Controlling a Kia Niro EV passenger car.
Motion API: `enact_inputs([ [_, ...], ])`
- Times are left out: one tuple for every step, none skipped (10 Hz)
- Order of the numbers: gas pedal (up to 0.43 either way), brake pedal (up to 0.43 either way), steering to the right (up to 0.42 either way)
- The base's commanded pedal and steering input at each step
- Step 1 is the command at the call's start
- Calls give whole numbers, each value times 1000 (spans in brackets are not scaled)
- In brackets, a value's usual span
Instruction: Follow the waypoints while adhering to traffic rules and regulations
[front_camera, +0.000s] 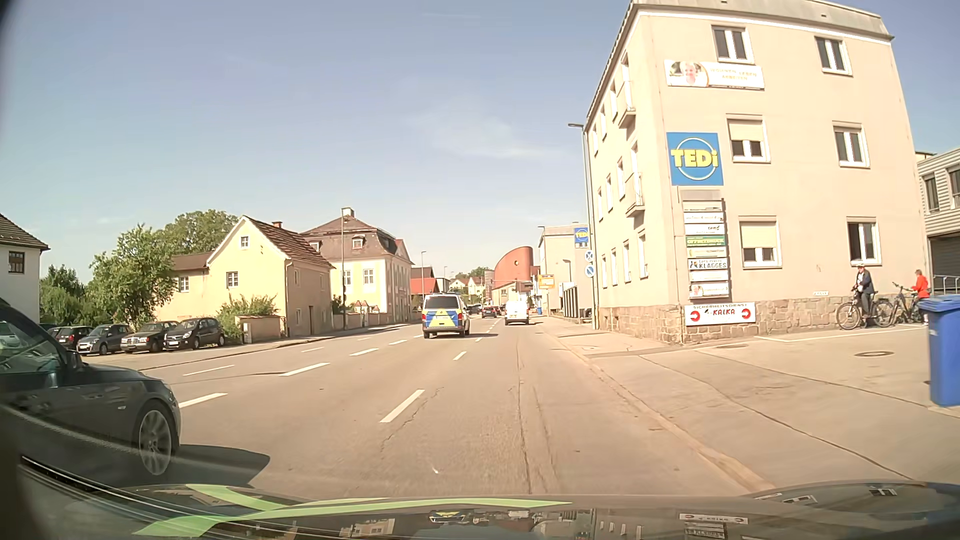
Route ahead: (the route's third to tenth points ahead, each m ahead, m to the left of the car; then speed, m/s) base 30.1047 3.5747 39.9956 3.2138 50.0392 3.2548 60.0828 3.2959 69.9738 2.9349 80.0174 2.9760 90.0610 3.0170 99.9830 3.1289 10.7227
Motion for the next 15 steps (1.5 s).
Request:
enact_inputs([
  [8,0,-3],
  [8,0,-4],
  [8,0,-5],
  [0,0,-6],
  [0,0,-5],
  [0,0,-6],
  [0,0,-6],
  [0,0,-7],
  [0,0,-7],
  [0,0,-7],
  [0,0,-7],
  [0,0,-7],
  [0,0,-7],
  [0,0,-6],
  [0,0,-6],
])
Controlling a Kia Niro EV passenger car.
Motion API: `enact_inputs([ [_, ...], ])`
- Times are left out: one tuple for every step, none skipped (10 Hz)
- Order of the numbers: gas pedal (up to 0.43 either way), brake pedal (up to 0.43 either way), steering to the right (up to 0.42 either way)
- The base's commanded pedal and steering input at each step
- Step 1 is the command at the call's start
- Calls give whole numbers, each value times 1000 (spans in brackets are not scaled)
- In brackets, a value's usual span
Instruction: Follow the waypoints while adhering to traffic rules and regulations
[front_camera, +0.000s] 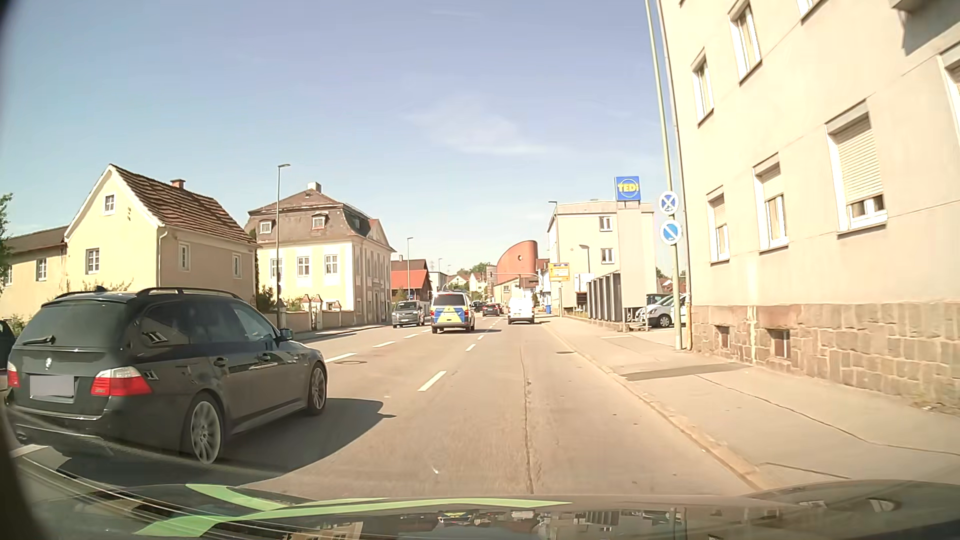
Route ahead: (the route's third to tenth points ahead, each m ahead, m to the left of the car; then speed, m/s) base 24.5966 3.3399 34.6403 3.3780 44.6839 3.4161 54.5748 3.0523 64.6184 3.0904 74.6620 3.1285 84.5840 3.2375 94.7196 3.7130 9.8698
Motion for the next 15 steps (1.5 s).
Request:
enact_inputs([
  [0,0,-4],
  [0,0,-4],
  [0,0,-4],
  [0,0,-4],
  [0,0,-4],
  [0,0,-4],
  [0,0,-4],
  [0,0,-4],
  [0,0,-4],
  [0,0,-4],
  [0,0,-4],
  [0,0,-4],
  [0,0,-4],
  [0,0,-4],
  [0,0,-4],
])
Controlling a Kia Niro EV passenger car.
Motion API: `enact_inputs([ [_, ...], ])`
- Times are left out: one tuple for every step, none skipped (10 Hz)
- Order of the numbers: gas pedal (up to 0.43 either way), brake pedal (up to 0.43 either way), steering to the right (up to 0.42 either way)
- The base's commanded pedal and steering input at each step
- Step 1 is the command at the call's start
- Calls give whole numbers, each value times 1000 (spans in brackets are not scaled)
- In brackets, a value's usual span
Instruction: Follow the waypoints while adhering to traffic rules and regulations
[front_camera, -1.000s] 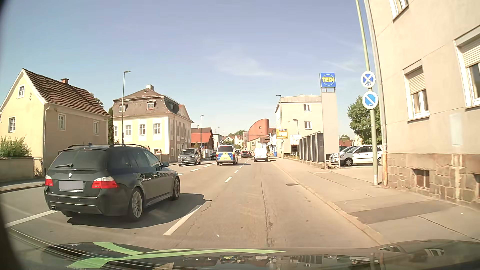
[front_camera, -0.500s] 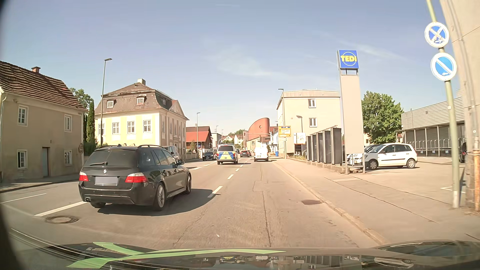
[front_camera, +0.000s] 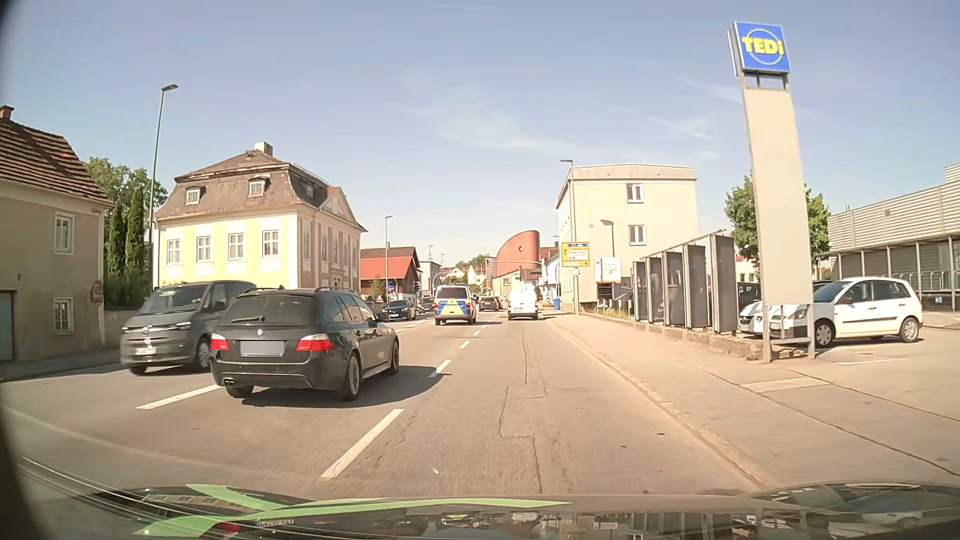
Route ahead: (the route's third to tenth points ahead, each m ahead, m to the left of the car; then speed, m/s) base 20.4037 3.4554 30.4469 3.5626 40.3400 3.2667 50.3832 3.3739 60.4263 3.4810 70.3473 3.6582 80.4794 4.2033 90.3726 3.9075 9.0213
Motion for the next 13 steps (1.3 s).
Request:
enact_inputs([
  [0,0,-4],
  [0,0,-4],
  [0,0,-4],
  [0,0,-4],
  [0,0,-4],
  [0,0,-4],
  [0,0,-4],
  [0,0,-4],
  [0,0,-4],
  [0,0,-4],
  [0,0,-4],
  [0,0,-4],
  [0,6,-4],
])
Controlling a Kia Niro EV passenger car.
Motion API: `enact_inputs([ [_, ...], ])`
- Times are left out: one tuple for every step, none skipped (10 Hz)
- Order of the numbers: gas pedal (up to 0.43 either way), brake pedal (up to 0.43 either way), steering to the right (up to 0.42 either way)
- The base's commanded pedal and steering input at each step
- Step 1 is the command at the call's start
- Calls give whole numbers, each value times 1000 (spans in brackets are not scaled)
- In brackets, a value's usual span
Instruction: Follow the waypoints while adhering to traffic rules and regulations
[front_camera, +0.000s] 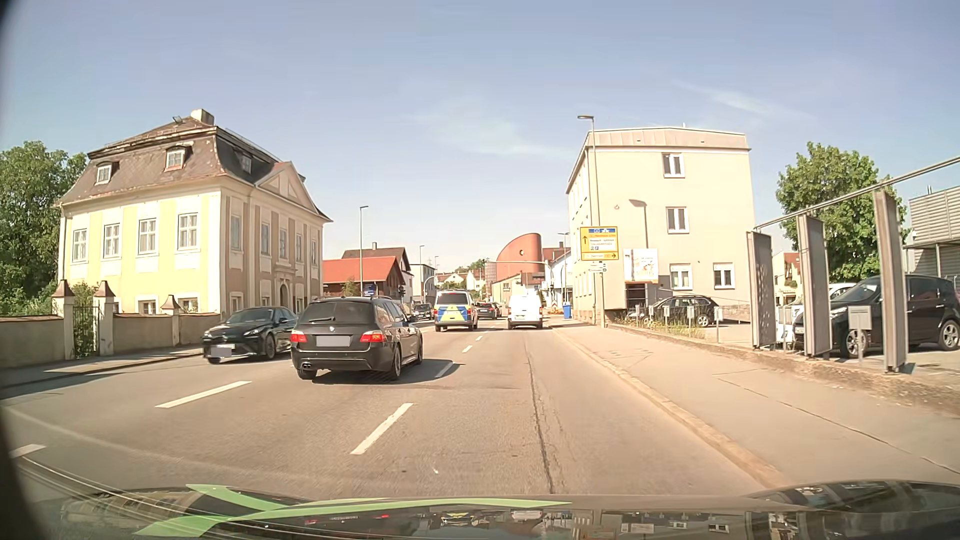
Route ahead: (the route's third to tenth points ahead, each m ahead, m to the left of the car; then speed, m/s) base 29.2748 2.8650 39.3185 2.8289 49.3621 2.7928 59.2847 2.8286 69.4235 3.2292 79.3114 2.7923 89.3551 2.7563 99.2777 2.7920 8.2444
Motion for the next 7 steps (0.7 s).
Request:
enact_inputs([
  [0,12,-5],
  [0,24,-6],
  [0,24,-6],
  [0,37,-7],
  [0,43,-8],
  [0,49,-8],
  [0,55,-8],
])
